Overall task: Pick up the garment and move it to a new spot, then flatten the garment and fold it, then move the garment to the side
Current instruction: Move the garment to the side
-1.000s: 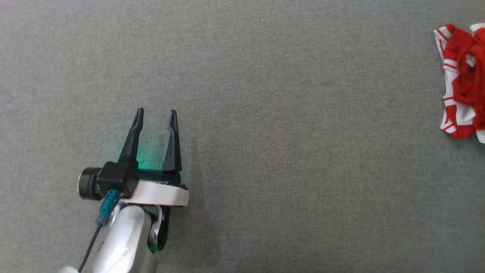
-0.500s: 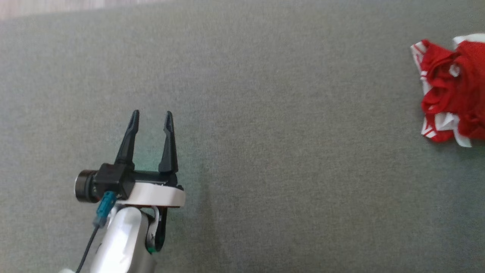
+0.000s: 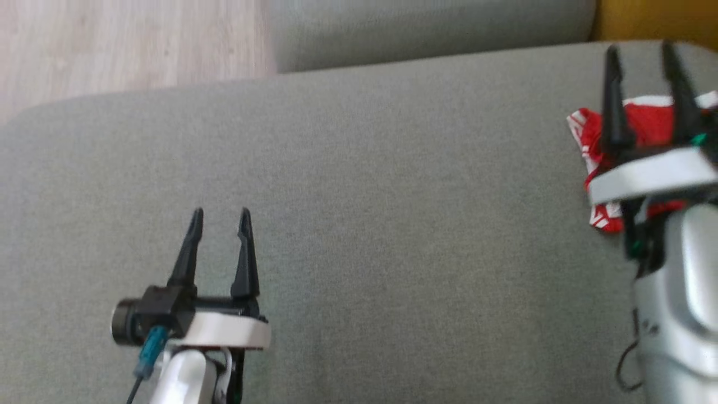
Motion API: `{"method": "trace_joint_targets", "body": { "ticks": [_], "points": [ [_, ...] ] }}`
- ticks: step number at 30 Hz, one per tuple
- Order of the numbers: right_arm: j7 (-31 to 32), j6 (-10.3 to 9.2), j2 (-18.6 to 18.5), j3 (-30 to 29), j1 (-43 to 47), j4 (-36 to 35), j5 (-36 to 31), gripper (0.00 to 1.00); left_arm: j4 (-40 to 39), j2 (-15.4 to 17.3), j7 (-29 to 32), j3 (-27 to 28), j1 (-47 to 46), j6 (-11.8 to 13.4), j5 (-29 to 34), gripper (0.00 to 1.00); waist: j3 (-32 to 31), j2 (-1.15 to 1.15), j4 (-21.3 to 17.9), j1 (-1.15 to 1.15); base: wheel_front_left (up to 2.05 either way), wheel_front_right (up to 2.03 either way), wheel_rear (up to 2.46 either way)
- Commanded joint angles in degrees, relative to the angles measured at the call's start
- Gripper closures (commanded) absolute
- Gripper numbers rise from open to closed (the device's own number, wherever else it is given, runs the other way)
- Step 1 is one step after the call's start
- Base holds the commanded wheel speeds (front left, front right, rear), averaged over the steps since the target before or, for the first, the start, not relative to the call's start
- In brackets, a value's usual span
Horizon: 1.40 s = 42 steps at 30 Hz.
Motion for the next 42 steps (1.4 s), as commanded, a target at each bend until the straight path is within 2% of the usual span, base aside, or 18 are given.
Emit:
{"method": "trace_joint_targets", "body": {
  "ticks": [1,7,15,21,23,30,42],
  "points": [
    [-1.59,-0.04,1.17,1.69,0.70,-2.36,0.95,0.00,-1.95,0.25,-0.31,1.70,-0.23,-0.54,-0.97,0.00,-1.85,0.00,0.07,0.01,0.00,0.00,0.00],
    [-6.76,-0.04,3.79,3.89,10.45,-1.18,5.79,0.00,-2.71,0.25,-0.31,1.29,2.39,-1.71,-3.72,0.00,-4.43,0.00,0.64,0.01,0.00,0.00,0.00],
    [-9.83,-0.04,4.10,7.12,20.46,2.32,5.08,0.00,-3.79,0.25,-0.31,2.49,5.37,-1.69,-3.57,0.00,-5.44,0.00,-0.09,0.01,0.00,0.00,0.00],
    [-10.13,-0.04,4.11,7.50,21.22,2.63,6.16,0.00,-3.24,0.25,-0.31,2.93,6.02,-1.77,-3.80,0.00,-5.63,0.00,-0.50,0.01,0.00,0.00,0.00],
    [-10.15,-0.04,4.11,7.55,21.21,1.91,6.57,0.00,-2.16,0.25,-0.31,3.29,6.21,-1.30,-6.48,0.00,-5.69,0.00,-0.55,0.01,0.00,0.00,0.00],
    [-10.17,-0.04,4.12,7.51,21.46,0.87,7.13,0.00,-1.94,0.25,-0.31,3.45,5.42,-1.15,-5.64,0.00,-5.72,0.00,-0.27,0.01,0.00,0.00,0.00],
    [-10.18,-0.04,4.12,7.65,21.38,1.33,7.46,0.00,-1.58,0.25,-0.31,3.99,5.77,-1.37,-9.90,0.00,-6.32,0.00,-0.12,0.01,0.00,0.00,0.00]
  ]
}}
